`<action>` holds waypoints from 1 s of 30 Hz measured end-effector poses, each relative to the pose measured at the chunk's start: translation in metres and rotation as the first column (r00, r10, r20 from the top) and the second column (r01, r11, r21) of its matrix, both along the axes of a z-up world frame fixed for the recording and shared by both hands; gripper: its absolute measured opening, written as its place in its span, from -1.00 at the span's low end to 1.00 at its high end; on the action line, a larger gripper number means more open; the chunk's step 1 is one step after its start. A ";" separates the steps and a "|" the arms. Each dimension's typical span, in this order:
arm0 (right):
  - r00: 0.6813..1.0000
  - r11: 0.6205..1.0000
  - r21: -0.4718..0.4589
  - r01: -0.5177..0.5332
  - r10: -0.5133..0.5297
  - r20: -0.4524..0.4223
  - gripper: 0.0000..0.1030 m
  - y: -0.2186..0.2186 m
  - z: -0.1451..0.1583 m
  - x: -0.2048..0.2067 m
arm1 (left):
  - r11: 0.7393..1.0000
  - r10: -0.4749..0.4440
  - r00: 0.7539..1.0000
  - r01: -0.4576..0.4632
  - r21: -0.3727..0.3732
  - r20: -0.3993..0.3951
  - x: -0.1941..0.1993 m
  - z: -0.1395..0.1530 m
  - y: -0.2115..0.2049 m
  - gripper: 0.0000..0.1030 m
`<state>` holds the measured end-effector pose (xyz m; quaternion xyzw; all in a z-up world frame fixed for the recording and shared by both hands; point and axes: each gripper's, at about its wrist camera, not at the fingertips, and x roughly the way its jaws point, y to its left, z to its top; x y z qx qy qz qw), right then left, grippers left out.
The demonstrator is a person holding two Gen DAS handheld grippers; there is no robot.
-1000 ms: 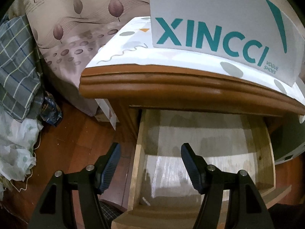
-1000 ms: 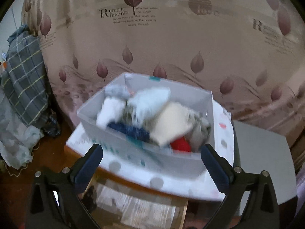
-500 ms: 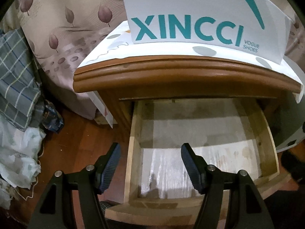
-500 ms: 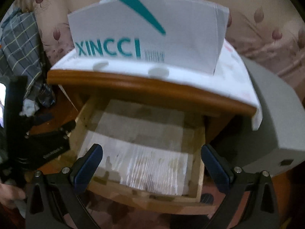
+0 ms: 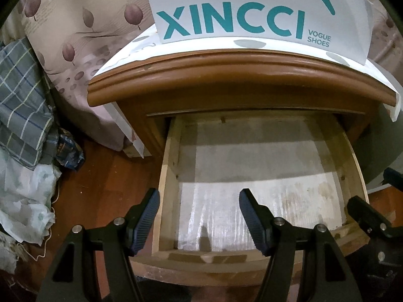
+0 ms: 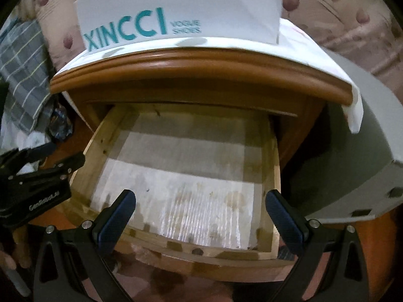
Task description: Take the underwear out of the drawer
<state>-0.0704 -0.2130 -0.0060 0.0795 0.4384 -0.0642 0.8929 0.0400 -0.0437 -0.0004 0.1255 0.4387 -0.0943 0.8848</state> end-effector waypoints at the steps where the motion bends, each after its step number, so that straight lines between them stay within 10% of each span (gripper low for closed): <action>1: 1.000 1.000 0.005 0.002 -0.002 0.000 0.97 0.000 -0.001 0.001 | 1.000 -0.004 1.000 0.004 -0.002 -0.001 0.000 -0.001 -0.001 0.30; 30: 0.999 1.000 -0.024 -0.017 0.016 -0.034 0.97 0.005 -0.013 0.006 | 0.999 -0.023 1.000 0.022 -0.027 -0.019 0.002 -0.001 -0.006 0.31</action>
